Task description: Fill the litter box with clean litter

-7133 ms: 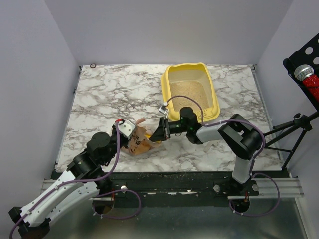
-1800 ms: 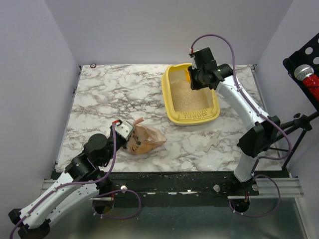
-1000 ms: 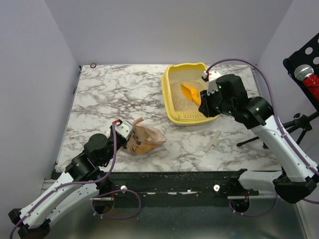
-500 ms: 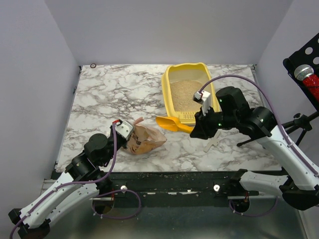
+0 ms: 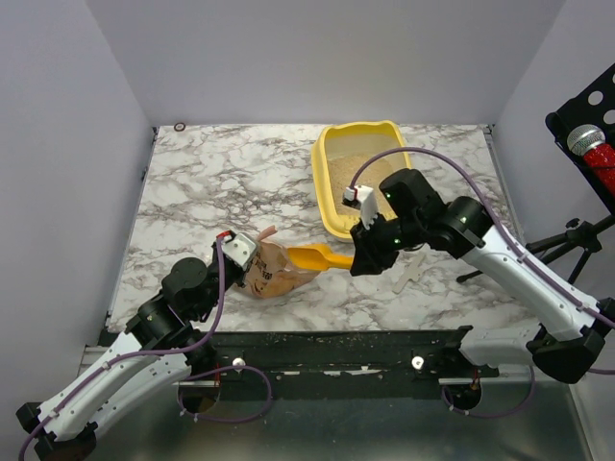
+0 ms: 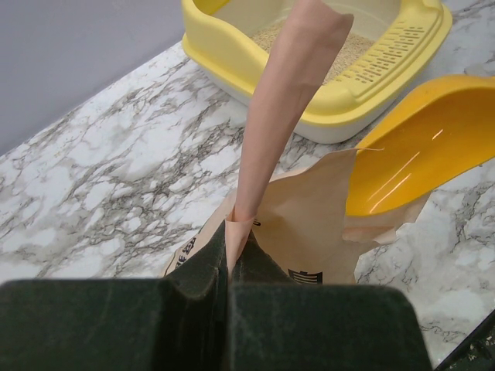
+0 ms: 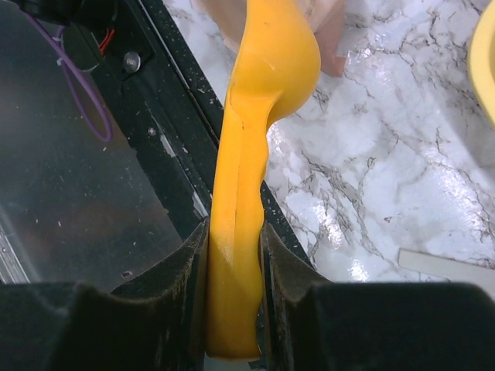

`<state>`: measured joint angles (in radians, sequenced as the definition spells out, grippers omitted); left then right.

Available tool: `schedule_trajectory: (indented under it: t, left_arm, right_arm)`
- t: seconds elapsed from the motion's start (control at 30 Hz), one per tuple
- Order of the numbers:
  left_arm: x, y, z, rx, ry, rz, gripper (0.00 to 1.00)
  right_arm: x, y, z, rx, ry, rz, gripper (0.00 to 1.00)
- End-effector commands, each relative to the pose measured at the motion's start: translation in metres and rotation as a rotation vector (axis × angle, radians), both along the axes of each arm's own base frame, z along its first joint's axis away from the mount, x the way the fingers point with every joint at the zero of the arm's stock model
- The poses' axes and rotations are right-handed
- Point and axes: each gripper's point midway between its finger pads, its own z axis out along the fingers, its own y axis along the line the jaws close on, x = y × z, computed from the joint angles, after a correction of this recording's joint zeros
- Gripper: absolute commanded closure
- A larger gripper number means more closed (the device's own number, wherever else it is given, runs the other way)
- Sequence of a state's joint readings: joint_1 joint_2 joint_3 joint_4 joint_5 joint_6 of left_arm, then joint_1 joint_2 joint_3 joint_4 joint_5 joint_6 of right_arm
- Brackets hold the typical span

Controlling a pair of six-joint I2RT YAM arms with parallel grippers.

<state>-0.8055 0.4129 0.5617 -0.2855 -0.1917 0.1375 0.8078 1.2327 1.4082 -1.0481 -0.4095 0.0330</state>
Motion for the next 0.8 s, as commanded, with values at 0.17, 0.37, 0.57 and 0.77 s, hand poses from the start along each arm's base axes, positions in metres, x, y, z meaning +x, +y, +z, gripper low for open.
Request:
schedule_trajectory:
  t: [0.17,0.37,0.57,0.77]
  left_arm:
    - [-0.002,-0.001,0.042,-0.113,-0.090,-0.007,1.00]
    - [-0.003,-0.001,0.044,-0.117,-0.093,-0.010,1.00]
    - [-0.004,0.000,0.046,-0.122,-0.100,-0.010,1.00]
    - [-0.004,0.000,0.046,-0.123,-0.099,-0.013,1.00]
  right_arm:
    - [-0.009,0.026,-0.016,-0.005,0.083,0.092,1.00]
    - [0.006,0.050,-0.040,-0.056,0.175,0.072,1.00]
    - [0.038,0.077,-0.040,-0.001,0.182,-0.101,1.00]
    - [0.063,0.082,-0.032,0.029,0.129,-0.242,1.00]
